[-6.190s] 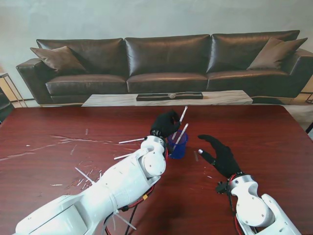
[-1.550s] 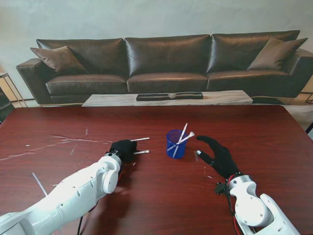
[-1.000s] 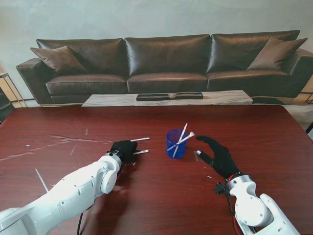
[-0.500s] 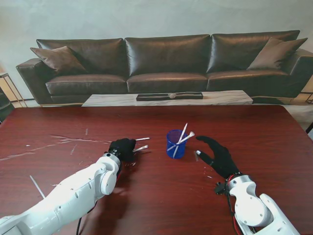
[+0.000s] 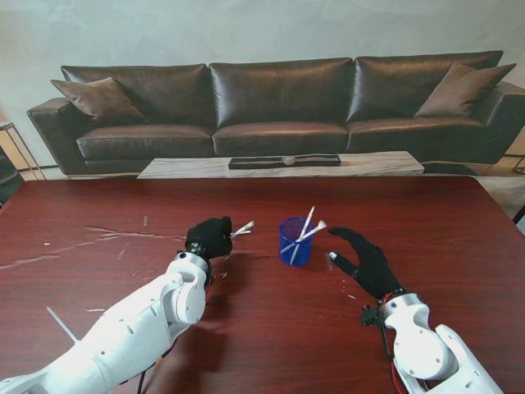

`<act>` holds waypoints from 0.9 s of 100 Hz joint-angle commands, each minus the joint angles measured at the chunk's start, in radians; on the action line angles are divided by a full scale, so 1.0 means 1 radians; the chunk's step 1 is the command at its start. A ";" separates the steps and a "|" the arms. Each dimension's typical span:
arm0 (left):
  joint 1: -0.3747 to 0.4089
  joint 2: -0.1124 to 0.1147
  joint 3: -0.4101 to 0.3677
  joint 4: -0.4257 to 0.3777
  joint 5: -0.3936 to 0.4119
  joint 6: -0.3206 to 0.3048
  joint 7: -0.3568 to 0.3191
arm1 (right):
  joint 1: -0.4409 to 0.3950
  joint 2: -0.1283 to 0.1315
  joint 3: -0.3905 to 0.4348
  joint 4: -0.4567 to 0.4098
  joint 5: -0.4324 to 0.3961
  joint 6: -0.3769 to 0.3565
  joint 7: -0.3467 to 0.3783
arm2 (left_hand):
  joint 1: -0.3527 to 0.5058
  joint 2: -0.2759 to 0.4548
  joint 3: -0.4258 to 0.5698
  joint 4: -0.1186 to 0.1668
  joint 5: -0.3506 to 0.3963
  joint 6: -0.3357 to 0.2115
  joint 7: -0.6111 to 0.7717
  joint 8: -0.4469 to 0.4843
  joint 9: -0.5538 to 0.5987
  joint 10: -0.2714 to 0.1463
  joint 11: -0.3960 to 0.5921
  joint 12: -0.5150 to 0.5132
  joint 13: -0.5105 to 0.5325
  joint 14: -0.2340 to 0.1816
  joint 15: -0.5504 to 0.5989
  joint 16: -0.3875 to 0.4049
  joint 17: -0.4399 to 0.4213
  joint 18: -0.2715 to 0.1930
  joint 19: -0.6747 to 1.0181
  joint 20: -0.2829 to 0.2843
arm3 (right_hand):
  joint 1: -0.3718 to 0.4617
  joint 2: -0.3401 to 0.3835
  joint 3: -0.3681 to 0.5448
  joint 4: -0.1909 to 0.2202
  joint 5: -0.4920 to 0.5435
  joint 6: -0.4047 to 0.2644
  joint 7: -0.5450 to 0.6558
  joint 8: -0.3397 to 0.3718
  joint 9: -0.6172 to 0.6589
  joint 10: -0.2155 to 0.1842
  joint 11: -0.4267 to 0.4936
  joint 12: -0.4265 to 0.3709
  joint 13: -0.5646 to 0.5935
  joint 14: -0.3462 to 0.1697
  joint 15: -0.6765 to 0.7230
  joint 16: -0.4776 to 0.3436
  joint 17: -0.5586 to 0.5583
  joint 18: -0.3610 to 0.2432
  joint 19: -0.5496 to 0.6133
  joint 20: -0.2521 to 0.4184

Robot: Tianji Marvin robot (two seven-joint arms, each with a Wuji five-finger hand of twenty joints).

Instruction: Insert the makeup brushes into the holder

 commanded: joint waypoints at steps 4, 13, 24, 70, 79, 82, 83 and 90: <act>0.000 -0.029 -0.010 -0.034 -0.029 -0.006 0.022 | -0.005 -0.001 -0.004 -0.004 -0.002 -0.001 0.001 | 0.008 0.040 0.002 0.069 0.028 -0.005 0.064 0.054 0.022 0.171 0.086 0.053 -0.017 -0.097 0.110 0.001 0.035 -0.202 0.188 0.017 | -0.018 0.010 -0.015 0.016 0.022 0.002 0.006 -0.002 -0.024 -0.006 -0.004 0.005 0.015 -0.012 0.001 0.007 -0.002 -0.011 0.011 0.021; -0.004 -0.048 -0.018 -0.044 -0.064 -0.015 0.045 | -0.006 -0.001 -0.003 -0.004 -0.003 -0.002 0.001 | 0.008 0.043 -0.002 0.069 0.026 -0.009 0.060 0.056 0.019 0.166 0.083 0.055 -0.020 -0.097 0.109 0.001 0.034 -0.202 0.188 0.016 | -0.019 0.009 -0.016 0.016 0.022 0.002 0.006 -0.002 -0.021 -0.007 -0.003 0.006 0.015 -0.013 0.001 0.007 -0.001 -0.010 0.012 0.021; -0.012 -0.073 -0.023 -0.053 -0.112 -0.030 0.066 | -0.006 -0.001 -0.002 -0.004 -0.003 -0.002 -0.001 | 0.008 0.051 -0.012 0.072 0.024 -0.017 0.052 0.064 0.017 0.159 0.078 0.060 -0.026 -0.100 0.111 0.008 0.035 -0.213 0.188 0.012 | -0.018 0.010 -0.015 0.016 0.022 0.001 0.006 -0.002 -0.023 -0.007 0.000 0.008 0.015 -0.014 0.001 0.007 -0.001 -0.010 0.012 0.021; -0.063 -0.169 -0.012 -0.054 -0.312 -0.096 0.110 | -0.008 -0.002 0.004 -0.004 -0.007 -0.006 -0.009 | 0.010 0.066 -0.030 0.069 0.012 -0.028 0.040 0.079 0.005 0.145 0.069 0.068 -0.029 -0.106 0.118 0.021 0.037 -0.236 0.188 0.027 | -0.018 0.011 -0.016 0.017 0.006 0.013 0.002 -0.001 -0.029 -0.009 -0.022 0.005 0.014 -0.015 0.001 0.008 -0.001 -0.012 0.011 0.022; -0.070 -0.185 -0.007 -0.051 -0.350 -0.109 0.108 | -0.008 -0.002 0.004 -0.004 -0.008 -0.007 -0.009 | 0.018 0.069 -0.044 0.062 0.008 -0.034 0.033 0.082 -0.002 0.142 0.063 0.070 -0.038 -0.105 0.115 0.024 0.037 -0.240 0.188 0.023 | -0.018 0.011 -0.017 0.017 0.004 0.014 0.001 -0.001 -0.028 -0.010 -0.024 0.005 0.014 -0.015 0.002 0.008 -0.001 -0.012 0.011 0.022; -0.074 -0.191 -0.004 -0.047 -0.362 -0.112 0.108 | -0.008 -0.002 0.005 -0.004 -0.007 -0.007 -0.009 | 0.019 0.072 -0.048 0.059 0.007 -0.040 0.030 0.083 -0.004 0.137 0.060 0.072 -0.040 -0.105 0.113 0.026 0.037 -0.242 0.188 0.020 | -0.019 0.012 -0.017 0.017 0.003 0.014 0.001 -0.001 -0.028 -0.010 -0.024 0.005 0.013 -0.015 0.001 0.008 -0.001 -0.012 0.011 0.022; -0.075 -0.193 -0.003 -0.045 -0.367 -0.113 0.107 | -0.008 -0.002 0.005 -0.004 -0.007 -0.007 -0.009 | 0.019 0.072 -0.049 0.058 0.006 -0.041 0.029 0.083 -0.006 0.135 0.059 0.072 -0.041 -0.106 0.112 0.026 0.037 -0.243 0.188 0.019 | -0.018 0.011 -0.016 0.017 0.002 0.014 0.001 -0.001 -0.027 -0.010 -0.024 0.006 0.013 -0.016 0.001 0.008 -0.002 -0.012 0.011 0.022; -0.083 -0.207 0.003 -0.033 -0.398 -0.129 0.104 | -0.009 -0.003 0.005 -0.004 -0.007 -0.007 -0.010 | 0.033 0.073 -0.059 0.043 0.005 -0.047 0.018 0.089 -0.011 0.133 0.040 0.078 -0.052 -0.094 0.102 0.037 0.036 -0.243 0.188 0.004 | -0.018 0.011 -0.017 0.017 0.000 0.016 0.000 -0.001 -0.028 -0.009 -0.025 0.006 0.013 -0.015 0.002 0.008 -0.002 -0.012 0.011 0.022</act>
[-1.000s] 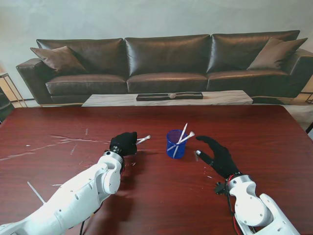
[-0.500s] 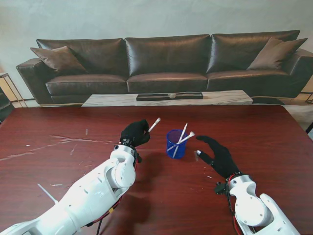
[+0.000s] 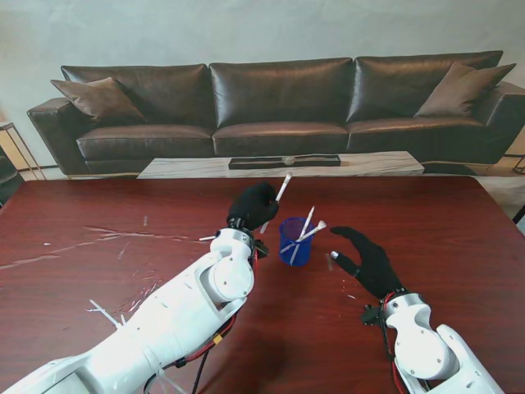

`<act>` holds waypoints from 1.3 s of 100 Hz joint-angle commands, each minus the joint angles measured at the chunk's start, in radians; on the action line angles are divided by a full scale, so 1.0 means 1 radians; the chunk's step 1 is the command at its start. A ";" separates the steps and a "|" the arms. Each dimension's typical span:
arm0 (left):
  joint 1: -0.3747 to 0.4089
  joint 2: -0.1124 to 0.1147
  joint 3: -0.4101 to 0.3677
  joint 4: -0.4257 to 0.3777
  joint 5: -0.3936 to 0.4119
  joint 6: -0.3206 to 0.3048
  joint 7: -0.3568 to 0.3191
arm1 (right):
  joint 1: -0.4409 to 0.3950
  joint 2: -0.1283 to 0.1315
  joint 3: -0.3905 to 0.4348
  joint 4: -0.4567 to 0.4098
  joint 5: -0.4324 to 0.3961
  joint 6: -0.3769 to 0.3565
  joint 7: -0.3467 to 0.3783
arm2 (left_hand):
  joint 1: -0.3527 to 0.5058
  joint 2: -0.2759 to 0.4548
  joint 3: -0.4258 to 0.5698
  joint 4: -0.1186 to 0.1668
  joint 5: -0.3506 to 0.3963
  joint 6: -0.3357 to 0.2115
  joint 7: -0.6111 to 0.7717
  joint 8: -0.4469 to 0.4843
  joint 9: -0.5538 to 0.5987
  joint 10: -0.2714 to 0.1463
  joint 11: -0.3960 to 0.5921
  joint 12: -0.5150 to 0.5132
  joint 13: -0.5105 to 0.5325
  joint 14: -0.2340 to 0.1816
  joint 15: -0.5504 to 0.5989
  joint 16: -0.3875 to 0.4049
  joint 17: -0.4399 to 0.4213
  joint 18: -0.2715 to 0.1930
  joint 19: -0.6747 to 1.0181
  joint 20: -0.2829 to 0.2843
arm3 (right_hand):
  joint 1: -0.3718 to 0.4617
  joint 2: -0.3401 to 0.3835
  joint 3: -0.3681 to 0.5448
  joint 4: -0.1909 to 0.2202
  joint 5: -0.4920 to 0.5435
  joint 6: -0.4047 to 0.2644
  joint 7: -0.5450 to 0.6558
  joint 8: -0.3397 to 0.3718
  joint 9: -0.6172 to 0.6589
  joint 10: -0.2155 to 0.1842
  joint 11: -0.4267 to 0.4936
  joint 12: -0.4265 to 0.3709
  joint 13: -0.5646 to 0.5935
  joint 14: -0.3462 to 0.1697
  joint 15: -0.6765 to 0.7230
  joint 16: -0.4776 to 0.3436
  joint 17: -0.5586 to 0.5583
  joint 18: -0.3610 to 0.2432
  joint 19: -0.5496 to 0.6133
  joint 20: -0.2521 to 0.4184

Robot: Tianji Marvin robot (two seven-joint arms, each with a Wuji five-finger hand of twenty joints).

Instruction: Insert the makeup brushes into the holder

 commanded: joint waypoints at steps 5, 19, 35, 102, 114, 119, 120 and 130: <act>-0.021 -0.035 0.013 0.016 -0.026 -0.033 -0.008 | -0.008 -0.002 -0.001 -0.004 -0.004 -0.005 -0.002 | 0.040 0.047 -0.014 0.023 0.008 -0.045 0.025 0.045 -0.004 0.134 0.021 0.059 -0.048 -0.074 0.080 0.039 0.034 -0.228 0.185 -0.013 | -0.019 0.012 -0.017 0.017 0.000 0.006 0.000 -0.001 -0.027 -0.009 -0.019 0.007 0.014 -0.015 0.002 0.008 -0.001 -0.012 0.011 0.022; -0.042 -0.066 0.030 0.058 -0.078 -0.059 -0.016 | -0.008 -0.002 0.000 -0.005 -0.002 -0.006 -0.002 | 0.047 0.048 -0.015 -0.023 0.007 -0.057 0.009 0.047 -0.003 0.122 -0.014 0.057 -0.059 -0.037 0.053 0.054 0.032 -0.226 0.185 -0.017 | -0.018 0.012 -0.017 0.017 -0.001 0.005 0.000 -0.001 -0.027 -0.010 -0.020 0.008 0.013 -0.015 0.002 0.008 -0.001 -0.013 0.011 0.022; -0.066 -0.109 0.047 0.131 -0.130 -0.087 -0.017 | -0.009 -0.003 0.003 -0.005 -0.003 -0.008 -0.004 | 0.052 0.056 -0.025 -0.047 -0.002 -0.080 0.002 0.053 -0.018 0.103 -0.037 0.064 -0.090 -0.016 0.036 0.077 -0.005 -0.215 0.185 -0.039 | -0.018 0.012 -0.017 0.018 0.001 0.005 0.000 0.000 -0.027 -0.010 -0.021 0.009 0.014 -0.016 0.002 0.008 -0.001 -0.012 0.011 0.022; -0.112 -0.187 0.066 0.314 -0.188 -0.108 -0.038 | -0.010 -0.002 0.003 -0.007 -0.001 -0.006 0.000 | 0.114 0.075 -0.103 -0.122 -0.045 -0.179 -0.065 0.055 -0.065 0.032 -0.187 0.109 -0.217 0.027 -0.088 0.124 -0.191 -0.140 0.087 0.001 | -0.019 0.012 -0.019 0.017 0.003 0.005 0.000 0.000 -0.026 -0.010 -0.024 0.011 0.014 -0.015 0.002 0.008 -0.001 -0.012 0.011 0.023; -0.112 -0.185 0.068 0.326 -0.176 -0.103 -0.042 | -0.009 -0.002 0.002 -0.006 -0.001 -0.005 0.001 | 0.136 0.074 -0.133 -0.133 -0.094 -0.155 -0.013 -0.042 -0.105 0.050 -0.185 0.101 -0.242 0.027 -0.109 0.141 -0.211 -0.135 0.061 0.031 | -0.018 0.011 -0.018 0.017 0.003 0.005 0.000 0.000 -0.026 -0.010 -0.024 0.011 0.014 -0.015 0.001 0.007 -0.001 -0.012 0.011 0.022; -0.111 -0.182 0.068 0.325 -0.172 -0.100 -0.043 | -0.009 -0.002 0.001 -0.006 -0.001 -0.005 0.001 | 0.137 0.073 -0.138 -0.128 -0.100 -0.137 -0.025 -0.085 -0.120 0.061 -0.187 0.097 -0.251 0.034 -0.112 0.144 -0.215 -0.133 0.058 0.033 | -0.018 0.011 -0.018 0.017 0.003 0.005 0.000 0.000 -0.026 -0.010 -0.024 0.011 0.014 -0.016 0.001 0.007 -0.001 -0.012 0.011 0.022; -0.110 -0.181 0.069 0.324 -0.171 -0.098 -0.044 | -0.009 -0.002 0.001 -0.006 -0.001 -0.005 0.001 | 0.137 0.073 -0.142 -0.123 -0.104 -0.134 -0.015 -0.105 -0.124 0.062 -0.183 0.092 -0.253 0.034 -0.114 0.146 -0.216 -0.130 0.057 0.035 | -0.018 0.011 -0.018 0.017 0.003 0.005 0.000 0.000 -0.026 -0.009 -0.024 0.011 0.014 -0.014 0.001 0.007 -0.001 -0.012 0.011 0.022; -0.093 -0.153 0.069 0.266 -0.154 -0.063 -0.050 | -0.008 -0.002 0.000 -0.006 0.000 -0.004 0.002 | 0.129 0.068 -0.146 -0.110 -0.128 -0.096 -0.052 -0.180 -0.165 0.084 -0.190 0.077 -0.273 0.040 -0.125 0.148 -0.219 -0.127 0.055 0.038 | -0.019 0.011 -0.018 0.017 0.002 0.004 0.000 0.000 -0.026 -0.010 -0.025 0.011 0.014 -0.016 0.001 0.007 -0.001 -0.012 0.011 0.023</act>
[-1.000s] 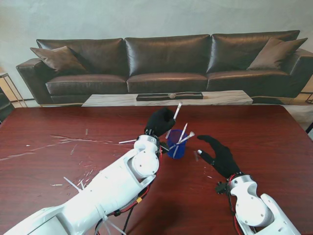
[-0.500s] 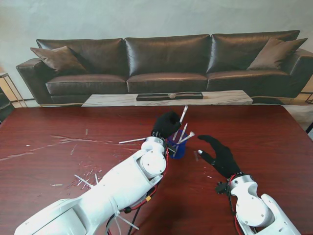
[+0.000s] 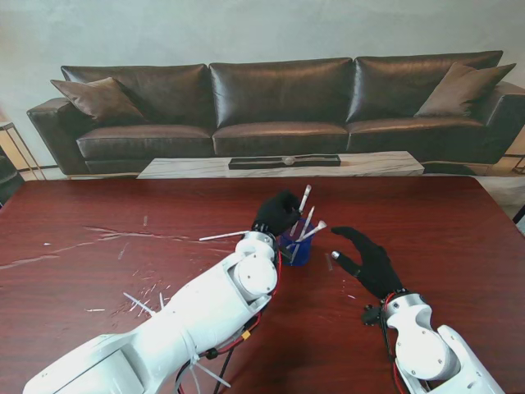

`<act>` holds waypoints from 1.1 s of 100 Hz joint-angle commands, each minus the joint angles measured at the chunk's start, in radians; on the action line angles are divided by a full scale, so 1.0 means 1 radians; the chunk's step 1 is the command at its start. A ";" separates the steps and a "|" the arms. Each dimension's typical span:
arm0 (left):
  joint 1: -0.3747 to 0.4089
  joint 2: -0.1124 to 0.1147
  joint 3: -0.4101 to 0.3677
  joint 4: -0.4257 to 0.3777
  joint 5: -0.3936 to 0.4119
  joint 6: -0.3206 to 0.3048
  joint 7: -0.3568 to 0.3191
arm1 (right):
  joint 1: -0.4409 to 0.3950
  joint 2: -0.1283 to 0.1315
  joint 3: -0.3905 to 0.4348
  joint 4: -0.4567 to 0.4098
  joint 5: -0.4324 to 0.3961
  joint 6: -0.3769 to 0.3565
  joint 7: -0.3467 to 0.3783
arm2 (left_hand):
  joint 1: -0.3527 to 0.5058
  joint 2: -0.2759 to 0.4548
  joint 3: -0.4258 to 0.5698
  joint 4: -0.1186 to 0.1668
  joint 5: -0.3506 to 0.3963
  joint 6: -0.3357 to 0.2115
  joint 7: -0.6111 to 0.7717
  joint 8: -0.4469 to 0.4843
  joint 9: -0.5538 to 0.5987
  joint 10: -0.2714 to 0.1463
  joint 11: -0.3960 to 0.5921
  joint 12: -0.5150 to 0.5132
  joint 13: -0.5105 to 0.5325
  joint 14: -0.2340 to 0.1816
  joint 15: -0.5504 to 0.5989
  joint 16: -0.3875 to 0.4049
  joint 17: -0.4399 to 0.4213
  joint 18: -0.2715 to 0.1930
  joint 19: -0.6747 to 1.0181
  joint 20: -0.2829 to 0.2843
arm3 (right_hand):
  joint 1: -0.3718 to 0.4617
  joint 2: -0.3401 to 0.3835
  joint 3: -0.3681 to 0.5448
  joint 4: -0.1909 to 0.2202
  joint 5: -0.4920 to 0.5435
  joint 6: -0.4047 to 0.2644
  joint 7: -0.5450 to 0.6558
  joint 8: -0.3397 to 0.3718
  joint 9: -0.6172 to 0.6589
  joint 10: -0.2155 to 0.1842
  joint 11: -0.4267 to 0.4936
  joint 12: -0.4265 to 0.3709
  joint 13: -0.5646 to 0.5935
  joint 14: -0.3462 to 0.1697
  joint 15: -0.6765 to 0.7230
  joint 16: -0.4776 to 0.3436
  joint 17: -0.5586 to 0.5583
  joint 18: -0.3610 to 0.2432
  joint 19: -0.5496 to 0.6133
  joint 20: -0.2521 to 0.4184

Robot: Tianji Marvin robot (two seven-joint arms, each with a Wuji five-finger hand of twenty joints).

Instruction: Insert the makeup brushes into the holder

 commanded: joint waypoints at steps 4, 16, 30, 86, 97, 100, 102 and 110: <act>0.019 0.030 -0.001 -0.062 0.011 0.033 -0.009 | -0.005 -0.002 -0.004 -0.004 -0.001 -0.001 0.001 | 0.014 -0.001 -0.011 0.008 -0.044 0.025 -0.032 -0.066 -0.046 0.084 -0.003 0.010 -0.046 0.004 -0.015 0.016 0.000 -0.119 0.064 0.026 | -0.019 0.011 -0.017 0.017 0.003 0.004 0.000 0.000 -0.026 -0.010 -0.021 0.011 0.014 -0.016 0.001 0.007 -0.001 -0.012 0.011 0.023; 0.027 0.046 -0.002 -0.086 0.022 0.049 -0.018 | -0.005 -0.002 -0.005 -0.004 -0.001 -0.001 0.001 | -0.003 0.016 -0.020 0.059 -0.062 0.061 -0.150 -0.114 -0.116 0.102 -0.014 -0.031 -0.078 0.015 -0.040 0.030 -0.016 -0.095 0.054 0.040 | -0.018 0.012 -0.017 0.017 0.003 0.003 0.000 0.000 -0.026 -0.010 -0.020 0.012 0.014 -0.016 0.001 0.008 -0.001 -0.011 0.011 0.023; 0.034 0.060 -0.002 -0.103 0.031 0.056 -0.032 | -0.004 -0.002 -0.005 -0.004 -0.001 0.000 0.002 | -0.024 0.046 -0.038 0.096 -0.060 0.074 -0.217 -0.123 -0.156 0.108 -0.029 -0.064 -0.107 0.029 -0.065 0.037 -0.040 -0.070 0.038 0.062 | -0.018 0.011 -0.017 0.017 0.005 0.004 0.000 0.001 -0.025 -0.010 -0.020 0.012 0.014 -0.015 0.001 0.008 -0.001 -0.012 0.011 0.022; 0.077 0.174 -0.048 -0.236 0.131 0.116 -0.090 | -0.004 -0.002 -0.007 -0.004 0.000 0.000 0.003 | -0.039 0.107 -0.209 0.053 -0.048 0.097 -0.368 -0.210 -0.250 0.116 -0.089 -0.333 -0.252 0.129 -0.275 0.012 -0.284 0.126 -0.184 0.309 | -0.018 0.011 -0.017 0.017 0.004 0.004 -0.001 0.001 -0.026 -0.009 -0.021 0.012 0.014 -0.015 0.001 0.008 -0.002 -0.012 0.010 0.022; 0.085 0.210 -0.063 -0.268 0.174 0.139 -0.122 | -0.003 -0.002 -0.007 -0.003 -0.001 -0.001 0.002 | -0.032 0.097 -0.227 0.031 -0.040 0.085 -0.411 -0.255 -0.264 0.114 -0.149 -0.385 -0.302 0.153 -0.366 -0.024 -0.441 0.212 -0.337 0.375 | -0.018 0.012 -0.017 0.017 0.004 0.004 -0.001 0.001 -0.026 -0.009 -0.021 0.012 0.014 -0.015 0.001 0.007 -0.001 -0.012 0.010 0.022; 0.087 0.220 -0.068 -0.277 0.184 0.147 -0.133 | -0.003 -0.002 -0.007 -0.003 0.000 -0.001 0.002 | -0.030 0.094 -0.228 0.028 -0.040 0.080 -0.419 -0.260 -0.269 0.113 -0.162 -0.397 -0.316 0.158 -0.386 -0.032 -0.499 0.235 -0.387 0.387 | -0.018 0.011 -0.017 0.017 0.004 0.004 -0.001 0.001 -0.026 -0.010 -0.021 0.012 0.013 -0.014 0.001 0.007 -0.001 -0.013 0.010 0.022; 0.088 0.226 -0.071 -0.282 0.190 0.153 -0.140 | -0.003 -0.002 -0.007 -0.003 0.000 -0.001 0.002 | -0.027 0.091 -0.227 0.026 -0.038 0.079 -0.426 -0.263 -0.272 0.115 -0.171 -0.404 -0.325 0.162 -0.397 -0.036 -0.528 0.248 -0.412 0.393 | -0.018 0.011 -0.017 0.017 0.004 0.004 -0.001 0.001 -0.027 -0.010 -0.021 0.012 0.014 -0.014 0.001 0.008 -0.001 -0.012 0.010 0.022; 0.093 0.252 -0.085 -0.303 0.215 0.179 -0.174 | -0.003 -0.002 -0.007 -0.003 -0.001 0.000 0.001 | -0.015 0.084 -0.226 0.011 -0.034 0.058 -0.463 -0.284 -0.288 0.109 -0.204 -0.430 -0.355 0.165 -0.436 -0.045 -0.643 0.281 -0.503 0.412 | -0.018 0.012 -0.017 0.017 0.005 0.003 -0.001 0.001 -0.026 -0.010 -0.021 0.012 0.014 -0.014 0.001 0.007 -0.001 -0.012 0.010 0.022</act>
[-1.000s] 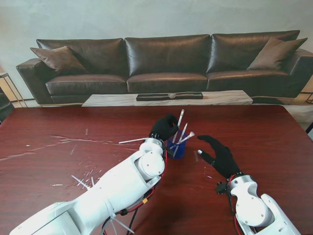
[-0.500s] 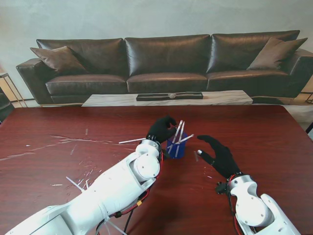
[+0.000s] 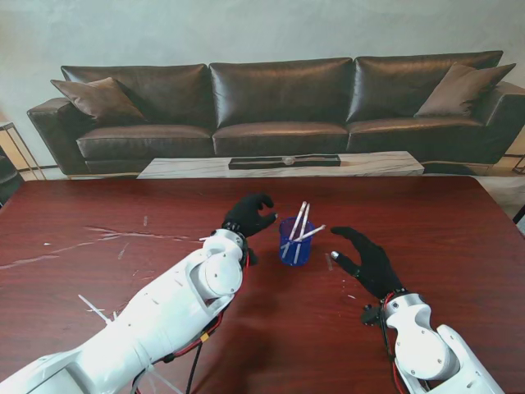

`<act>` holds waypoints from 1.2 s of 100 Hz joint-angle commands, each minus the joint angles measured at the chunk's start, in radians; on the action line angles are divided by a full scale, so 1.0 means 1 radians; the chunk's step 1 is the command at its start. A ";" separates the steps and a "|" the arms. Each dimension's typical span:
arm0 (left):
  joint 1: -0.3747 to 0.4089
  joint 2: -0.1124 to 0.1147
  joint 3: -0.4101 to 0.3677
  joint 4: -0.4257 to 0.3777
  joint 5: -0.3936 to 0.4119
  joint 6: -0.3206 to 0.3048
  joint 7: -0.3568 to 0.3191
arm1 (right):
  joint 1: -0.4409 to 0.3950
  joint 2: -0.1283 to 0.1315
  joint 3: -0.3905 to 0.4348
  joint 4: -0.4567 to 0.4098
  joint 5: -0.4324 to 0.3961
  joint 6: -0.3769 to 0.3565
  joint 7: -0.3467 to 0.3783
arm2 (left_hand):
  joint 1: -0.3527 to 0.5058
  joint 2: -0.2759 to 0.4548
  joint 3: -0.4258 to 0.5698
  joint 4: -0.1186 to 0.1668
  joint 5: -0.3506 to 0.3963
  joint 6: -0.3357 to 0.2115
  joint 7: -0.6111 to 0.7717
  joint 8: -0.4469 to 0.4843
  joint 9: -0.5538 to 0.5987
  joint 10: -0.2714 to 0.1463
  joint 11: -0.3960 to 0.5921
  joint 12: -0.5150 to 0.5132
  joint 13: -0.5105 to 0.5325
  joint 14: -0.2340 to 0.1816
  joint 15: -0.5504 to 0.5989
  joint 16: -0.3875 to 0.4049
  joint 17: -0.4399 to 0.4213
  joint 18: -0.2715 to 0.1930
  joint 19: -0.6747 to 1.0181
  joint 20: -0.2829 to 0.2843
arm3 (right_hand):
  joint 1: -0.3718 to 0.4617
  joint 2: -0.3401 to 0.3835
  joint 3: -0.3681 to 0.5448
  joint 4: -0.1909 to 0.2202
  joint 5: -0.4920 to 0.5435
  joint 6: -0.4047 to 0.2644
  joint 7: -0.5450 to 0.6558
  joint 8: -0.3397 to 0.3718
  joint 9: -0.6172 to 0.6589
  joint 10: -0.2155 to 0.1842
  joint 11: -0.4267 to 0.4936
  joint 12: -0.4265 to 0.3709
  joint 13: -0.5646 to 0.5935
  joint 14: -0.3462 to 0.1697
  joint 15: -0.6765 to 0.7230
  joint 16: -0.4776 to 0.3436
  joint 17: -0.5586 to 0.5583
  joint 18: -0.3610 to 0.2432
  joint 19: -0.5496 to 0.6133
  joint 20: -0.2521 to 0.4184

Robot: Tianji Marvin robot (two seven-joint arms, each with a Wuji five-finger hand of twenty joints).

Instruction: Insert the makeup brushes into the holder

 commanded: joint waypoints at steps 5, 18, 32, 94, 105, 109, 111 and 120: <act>0.000 0.040 -0.016 -0.004 0.022 0.021 -0.023 | -0.005 -0.002 -0.004 -0.003 -0.002 -0.001 0.000 | 0.029 -0.013 -0.015 -0.040 0.015 -0.036 -0.044 -0.029 -0.049 0.017 -0.037 -0.028 -0.041 0.001 -0.045 -0.011 -0.085 0.028 -0.068 0.039 | -0.018 0.011 -0.017 0.017 0.004 0.003 -0.001 0.001 -0.026 -0.011 -0.021 0.012 0.015 -0.015 0.001 0.008 -0.002 -0.012 0.009 0.022; -0.011 0.071 -0.016 0.004 0.079 0.045 -0.068 | -0.004 -0.002 -0.005 -0.003 -0.001 0.000 0.002 | 0.048 -0.027 0.003 -0.047 0.013 -0.062 -0.072 -0.043 -0.054 0.016 -0.049 -0.036 -0.046 -0.004 -0.056 -0.012 -0.102 0.030 -0.084 0.040 | -0.018 0.011 -0.017 0.017 0.005 0.003 0.000 0.001 -0.026 -0.010 -0.021 0.012 0.014 -0.016 0.001 0.008 -0.001 -0.013 0.009 0.022; -0.033 0.093 0.001 0.034 0.126 0.054 -0.112 | -0.004 -0.002 -0.006 -0.003 -0.001 0.002 0.003 | 0.053 -0.047 0.049 -0.066 0.000 -0.079 -0.110 -0.059 -0.056 0.017 -0.040 -0.020 -0.044 -0.015 -0.035 0.018 -0.089 0.013 -0.069 0.062 | -0.019 0.011 -0.017 0.017 0.004 0.003 -0.001 0.001 -0.026 -0.009 -0.021 0.012 0.014 -0.015 0.001 0.008 -0.001 -0.013 0.009 0.023; -0.149 0.046 0.148 0.349 0.159 0.049 -0.130 | -0.005 -0.001 -0.007 -0.005 0.001 0.005 0.006 | 0.018 -0.056 0.034 -0.097 -0.048 -0.053 -0.190 -0.093 -0.115 0.035 0.025 0.087 -0.081 -0.049 0.058 0.113 -0.111 -0.024 -0.056 0.131 | -0.019 0.012 -0.018 0.017 0.004 0.004 -0.001 0.001 -0.026 -0.010 -0.021 0.012 0.014 -0.016 0.001 0.008 -0.001 -0.012 0.010 0.023; -0.163 0.028 0.162 0.395 0.149 0.034 -0.118 | -0.005 -0.001 -0.007 -0.005 0.002 0.005 0.007 | 0.021 -0.056 0.035 -0.096 -0.044 -0.059 -0.185 -0.087 -0.110 0.037 0.048 0.117 -0.073 -0.061 0.087 0.132 -0.099 -0.033 -0.042 0.154 | -0.018 0.012 -0.018 0.017 0.005 0.004 0.000 0.001 -0.025 -0.010 -0.020 0.012 0.014 -0.015 0.001 0.008 -0.001 -0.012 0.010 0.023; -0.169 0.022 0.171 0.412 0.149 0.025 -0.115 | -0.004 -0.001 -0.008 -0.004 0.002 0.005 0.007 | 0.022 -0.056 0.036 -0.096 -0.042 -0.064 -0.182 -0.085 -0.105 0.036 0.055 0.124 -0.067 -0.066 0.096 0.136 -0.091 -0.035 -0.037 0.160 | -0.018 0.012 -0.018 0.017 0.005 0.004 -0.001 0.001 -0.026 -0.009 -0.021 0.012 0.015 -0.016 0.001 0.008 -0.002 -0.012 0.009 0.023; -0.173 0.019 0.176 0.421 0.149 0.020 -0.113 | -0.004 -0.001 -0.008 -0.004 0.002 0.005 0.007 | 0.019 -0.056 0.036 -0.096 -0.039 -0.066 -0.178 -0.083 -0.104 0.036 0.060 0.129 -0.064 -0.069 0.103 0.140 -0.086 -0.038 -0.033 0.165 | -0.018 0.011 -0.018 0.017 0.004 0.004 -0.001 0.001 -0.025 -0.011 -0.020 0.012 0.014 -0.015 0.001 0.008 -0.002 -0.012 0.009 0.023; -0.188 -0.001 0.192 0.466 0.143 0.003 -0.100 | -0.003 -0.001 -0.009 -0.004 0.004 0.007 0.009 | 0.020 -0.055 0.035 -0.098 -0.031 -0.064 -0.167 -0.076 -0.094 0.039 0.080 0.149 -0.052 -0.076 0.131 0.152 -0.068 -0.044 -0.017 0.182 | -0.018 0.012 -0.018 0.017 0.004 0.003 -0.001 0.001 -0.025 -0.009 -0.021 0.012 0.013 -0.015 0.000 0.008 -0.002 -0.012 0.009 0.023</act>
